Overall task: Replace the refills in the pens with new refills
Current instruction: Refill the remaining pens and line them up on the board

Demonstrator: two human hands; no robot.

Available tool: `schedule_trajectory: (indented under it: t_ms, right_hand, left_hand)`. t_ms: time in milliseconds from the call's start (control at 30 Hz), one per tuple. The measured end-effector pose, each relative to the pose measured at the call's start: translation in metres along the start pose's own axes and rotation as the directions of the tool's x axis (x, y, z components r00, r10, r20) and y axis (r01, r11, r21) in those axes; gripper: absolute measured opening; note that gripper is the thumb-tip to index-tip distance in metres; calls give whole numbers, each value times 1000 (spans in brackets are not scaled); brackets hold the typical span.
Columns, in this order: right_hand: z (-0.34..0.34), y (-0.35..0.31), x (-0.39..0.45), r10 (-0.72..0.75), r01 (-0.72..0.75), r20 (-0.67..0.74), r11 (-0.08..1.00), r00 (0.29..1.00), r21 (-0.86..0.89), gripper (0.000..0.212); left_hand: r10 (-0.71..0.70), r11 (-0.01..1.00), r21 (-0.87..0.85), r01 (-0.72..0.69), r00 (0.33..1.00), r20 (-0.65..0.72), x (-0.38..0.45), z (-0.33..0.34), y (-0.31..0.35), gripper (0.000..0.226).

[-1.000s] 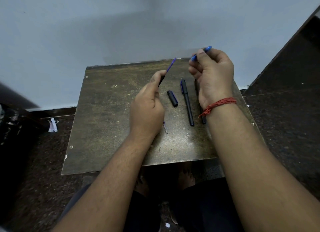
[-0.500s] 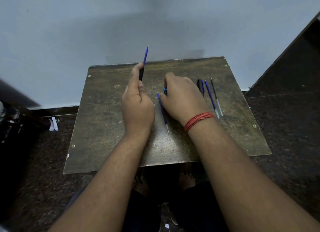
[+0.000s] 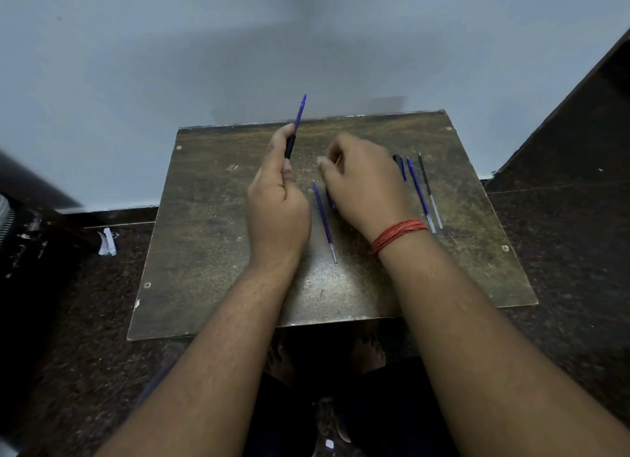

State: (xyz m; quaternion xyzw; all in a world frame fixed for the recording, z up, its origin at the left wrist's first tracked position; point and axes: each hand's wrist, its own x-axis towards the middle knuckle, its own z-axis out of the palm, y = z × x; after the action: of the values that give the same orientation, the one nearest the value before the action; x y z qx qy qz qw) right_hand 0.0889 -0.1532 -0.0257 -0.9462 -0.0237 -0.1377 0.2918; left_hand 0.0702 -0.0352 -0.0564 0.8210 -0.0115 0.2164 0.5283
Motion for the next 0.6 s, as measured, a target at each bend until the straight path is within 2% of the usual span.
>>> schedule_trajectory:
  t_ms: [33, 100, 167, 233, 333, 433, 600]
  right_hand:
    - [-3, -1, 3, 69, -60, -46, 983, 997, 175, 18]
    - [-8, -2, 7, 204, -147, -76, 876, 976, 459, 19]
    - [-10, 1, 9, 276, -223, -1, 776, 961, 590, 20]
    - [-11, 3, 10, 292, -278, 85, 723, 953, 632, 21]
    - [-14, 5, 10, 299, -305, 137, 638, 944, 707, 21]
    - [-17, 6, 10, 304, -316, 164, 565, 939, 762, 22]
    - [-20, 14, 14, 359, -324, 145, 512, 922, 796, 19]
  left_hand:
    - [11, 1000, 15, -11, 1000, 13, -1, 0, 0, 49]
    - [32, 999, 39, -34, 998, 54, -2, 1, 1, 51]
    - [53, 998, 31, -57, 991, 120, -3, 2, 1, 54]
    - [69, 997, 18, -73, 984, 166, -4, 3, 2, 56]
    - [104, 994, 1, -106, 974, 203, -6, 5, 3, 54]
    - [135, 990, 15, -142, 963, 234, -5, 5, 3, 55]
    - [122, 991, 22, -131, 960, 252, -6, 7, 0, 53]
